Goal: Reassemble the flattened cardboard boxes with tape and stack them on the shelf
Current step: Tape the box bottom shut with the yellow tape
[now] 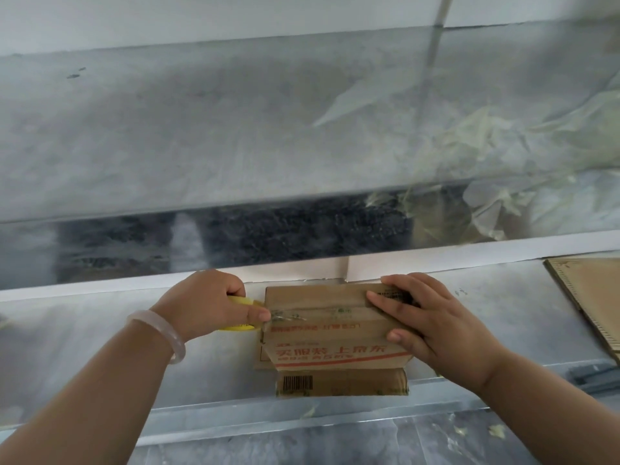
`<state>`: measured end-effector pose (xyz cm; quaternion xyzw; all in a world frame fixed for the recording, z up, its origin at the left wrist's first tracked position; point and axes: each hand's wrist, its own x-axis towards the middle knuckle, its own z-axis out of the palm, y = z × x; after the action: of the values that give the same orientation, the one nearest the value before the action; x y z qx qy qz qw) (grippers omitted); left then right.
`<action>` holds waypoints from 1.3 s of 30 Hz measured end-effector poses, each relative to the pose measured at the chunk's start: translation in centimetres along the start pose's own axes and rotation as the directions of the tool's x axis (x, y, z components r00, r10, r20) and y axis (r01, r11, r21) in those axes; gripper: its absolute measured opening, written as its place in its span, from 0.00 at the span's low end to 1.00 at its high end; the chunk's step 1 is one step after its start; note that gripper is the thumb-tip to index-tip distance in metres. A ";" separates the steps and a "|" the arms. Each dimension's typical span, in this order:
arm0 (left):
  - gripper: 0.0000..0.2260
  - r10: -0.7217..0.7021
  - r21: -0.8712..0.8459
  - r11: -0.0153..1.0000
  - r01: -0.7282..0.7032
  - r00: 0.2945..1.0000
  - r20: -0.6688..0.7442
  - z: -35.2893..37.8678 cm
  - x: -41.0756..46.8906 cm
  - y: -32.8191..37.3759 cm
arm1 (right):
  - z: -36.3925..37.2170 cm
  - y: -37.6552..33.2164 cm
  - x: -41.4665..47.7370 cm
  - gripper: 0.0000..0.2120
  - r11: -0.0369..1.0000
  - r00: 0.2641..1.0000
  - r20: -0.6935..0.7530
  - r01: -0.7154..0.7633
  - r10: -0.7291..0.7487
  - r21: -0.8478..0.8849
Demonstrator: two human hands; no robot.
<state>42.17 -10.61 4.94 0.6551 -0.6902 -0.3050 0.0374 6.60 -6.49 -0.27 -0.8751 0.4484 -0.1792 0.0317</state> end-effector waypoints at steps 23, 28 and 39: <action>0.22 -0.090 0.130 0.988 0.081 0.994 0.058 -2.2 0.4 2.2 | -0.2 -0.8 0.1 0.23 1.000 1.000 -0.011 0.001 -0.001 0.000; 0.29 -0.068 0.213 0.974 0.070 0.998 -0.018 -1.2 1.1 0.4 | -0.9 -1.2 0.3 0.22 0.999 0.998 0.065 -0.024 0.026 -0.022; 0.26 -0.044 0.187 0.981 0.051 0.998 -0.046 -0.7 1.1 0.3 | -2.2 -3.3 0.4 0.26 0.945 0.948 0.247 -0.121 0.200 -0.303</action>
<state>42.06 -11.93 5.22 0.6783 -0.6992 -0.2254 -0.0177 8.62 -4.65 2.62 -0.8471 0.5310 0.0133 -0.0177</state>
